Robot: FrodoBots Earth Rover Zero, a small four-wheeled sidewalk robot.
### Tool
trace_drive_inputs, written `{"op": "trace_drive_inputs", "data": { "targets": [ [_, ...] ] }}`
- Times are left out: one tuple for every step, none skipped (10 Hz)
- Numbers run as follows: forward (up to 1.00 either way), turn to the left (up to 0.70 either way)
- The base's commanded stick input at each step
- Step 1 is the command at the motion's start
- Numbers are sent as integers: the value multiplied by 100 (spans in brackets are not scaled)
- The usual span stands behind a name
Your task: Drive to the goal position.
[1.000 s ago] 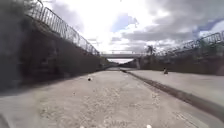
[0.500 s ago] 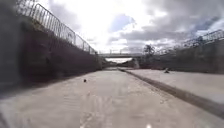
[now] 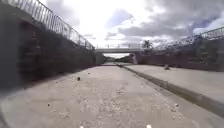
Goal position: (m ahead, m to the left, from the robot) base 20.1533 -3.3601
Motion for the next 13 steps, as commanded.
{"op": "trace_drive_inputs", "data": {
  "targets": [
    [100,0],
    [100,0],
    [100,0],
    [100,0],
    [100,0],
    [100,0],
    [100,0],
    [100,0],
    [100,0],
    [100,0],
    [100,0],
    [100,0],
    [100,0]
  ]
}}
